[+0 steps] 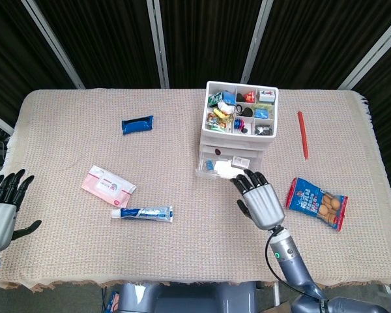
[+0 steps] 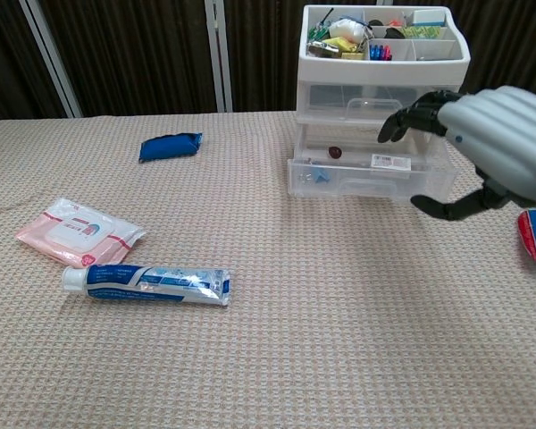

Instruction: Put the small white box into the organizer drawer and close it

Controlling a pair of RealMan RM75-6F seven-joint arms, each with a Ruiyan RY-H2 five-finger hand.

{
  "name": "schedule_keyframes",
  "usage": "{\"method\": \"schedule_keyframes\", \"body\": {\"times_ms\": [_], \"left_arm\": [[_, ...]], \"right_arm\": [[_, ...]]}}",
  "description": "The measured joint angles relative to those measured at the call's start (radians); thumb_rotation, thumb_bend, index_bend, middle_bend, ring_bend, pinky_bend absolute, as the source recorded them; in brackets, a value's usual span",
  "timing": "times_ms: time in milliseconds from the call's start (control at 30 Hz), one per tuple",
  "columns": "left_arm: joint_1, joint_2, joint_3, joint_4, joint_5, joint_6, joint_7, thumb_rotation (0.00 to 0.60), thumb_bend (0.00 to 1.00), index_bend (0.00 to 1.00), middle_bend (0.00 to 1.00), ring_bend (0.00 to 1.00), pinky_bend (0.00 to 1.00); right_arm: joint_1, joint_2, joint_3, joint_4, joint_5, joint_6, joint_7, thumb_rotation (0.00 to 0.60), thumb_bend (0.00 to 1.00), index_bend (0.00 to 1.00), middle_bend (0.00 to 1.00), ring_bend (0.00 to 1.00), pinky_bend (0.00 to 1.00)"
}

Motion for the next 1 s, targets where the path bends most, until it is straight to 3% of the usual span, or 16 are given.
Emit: {"method": "schedule_keyframes", "body": {"times_ms": [133, 300, 633, 1000], "left_arm": [[0.001, -0.003, 0.000, 0.007, 0.003, 0.004, -0.006, 0.600, 0.13, 0.09, 0.00, 0.00, 0.00], [0.002, -0.004, -0.001, 0.008, 0.007, 0.011, -0.015, 0.600, 0.13, 0.09, 0.00, 0.00, 0.00], [0.004, -0.008, -0.006, 0.014, 0.007, 0.022, -0.025, 0.600, 0.13, 0.09, 0.00, 0.00, 0.00], [0.005, -0.011, -0.014, 0.014, -0.008, 0.021, -0.025, 0.600, 0.14, 0.09, 0.00, 0.00, 0.00]], "right_arm": [[0.002, -0.003, -0.076, 0.148, -0.099, 0.000, -0.082, 0.600, 0.23, 0.08, 0.01, 0.00, 0.06], [-0.005, -0.031, -0.122, 0.275, -0.149, -0.011, -0.206, 0.600, 0.23, 0.07, 0.00, 0.00, 0.02], [-0.008, -0.103, -0.145, 0.438, -0.218, -0.001, -0.278, 0.600, 0.24, 0.07, 0.00, 0.00, 0.00], [0.030, -0.175, -0.131, 0.547, -0.236, -0.065, -0.339, 0.600, 0.24, 0.07, 0.00, 0.00, 0.00]]}}
